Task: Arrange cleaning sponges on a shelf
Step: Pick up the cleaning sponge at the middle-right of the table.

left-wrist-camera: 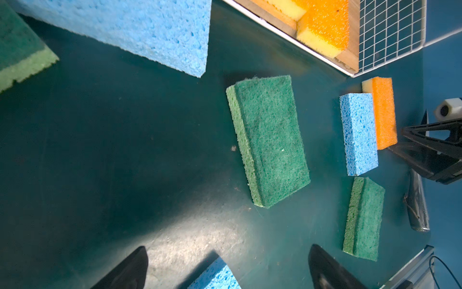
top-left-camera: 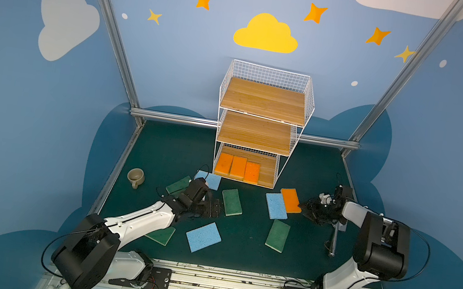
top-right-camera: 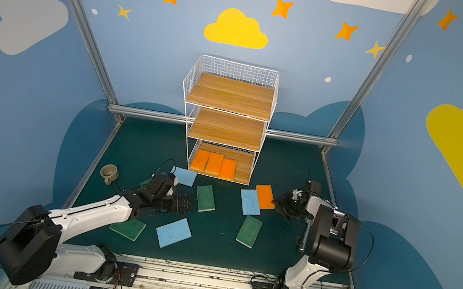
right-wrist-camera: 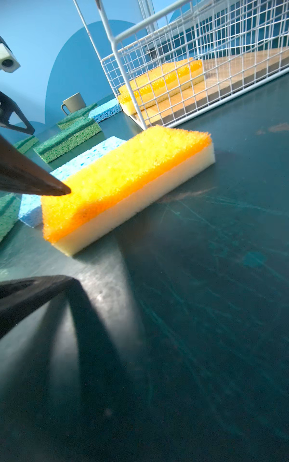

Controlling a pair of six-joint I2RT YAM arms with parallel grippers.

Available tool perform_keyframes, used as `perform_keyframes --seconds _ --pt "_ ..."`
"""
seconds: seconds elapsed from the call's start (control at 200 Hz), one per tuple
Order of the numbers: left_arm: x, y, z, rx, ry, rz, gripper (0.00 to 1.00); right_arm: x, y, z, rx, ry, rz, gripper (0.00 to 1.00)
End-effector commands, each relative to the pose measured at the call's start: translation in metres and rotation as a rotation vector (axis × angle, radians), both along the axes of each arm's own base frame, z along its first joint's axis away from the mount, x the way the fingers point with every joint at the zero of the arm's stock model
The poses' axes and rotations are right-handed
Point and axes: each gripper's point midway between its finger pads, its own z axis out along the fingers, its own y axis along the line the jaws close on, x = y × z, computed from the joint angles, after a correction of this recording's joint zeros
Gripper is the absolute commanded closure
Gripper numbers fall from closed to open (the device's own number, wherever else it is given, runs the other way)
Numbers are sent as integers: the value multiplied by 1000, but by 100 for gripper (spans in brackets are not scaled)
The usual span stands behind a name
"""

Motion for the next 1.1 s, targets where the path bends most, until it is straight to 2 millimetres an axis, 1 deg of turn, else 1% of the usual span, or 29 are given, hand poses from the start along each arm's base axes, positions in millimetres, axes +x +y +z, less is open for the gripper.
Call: perform_keyframes --seconds 0.0,0.135,0.345,0.476,0.586,0.641,0.706,0.911,1.016,1.096 --pt "-2 -1 4 -13 -15 -8 0 -9 2 2 -17 3 5 50" --pt "-3 0 4 -16 -13 -4 0 -7 1 -1 -29 17 9 53" --pt "-7 5 7 -15 -21 9 1 -8 5 -12 -66 47 28 59" --pt "-10 9 6 -7 -22 16 1 -6 7 -15 -59 51 23 67" --pt "-12 12 6 1 -22 19 0 -5 7 -14 -64 46 12 78" --pt "-13 13 7 3 -24 23 0 -4 6 -13 -68 39 4 84" --pt "-14 15 7 6 -27 25 0 -5 5 -10 -73 32 -8 89" --pt "-16 17 11 7 -34 26 0 -4 4 2 -61 -16 -52 97" --pt "-19 20 15 11 -42 27 0 -6 6 14 -49 -57 -60 99" --pt "-21 23 17 15 -53 29 0 -8 7 28 -45 -100 -73 100"
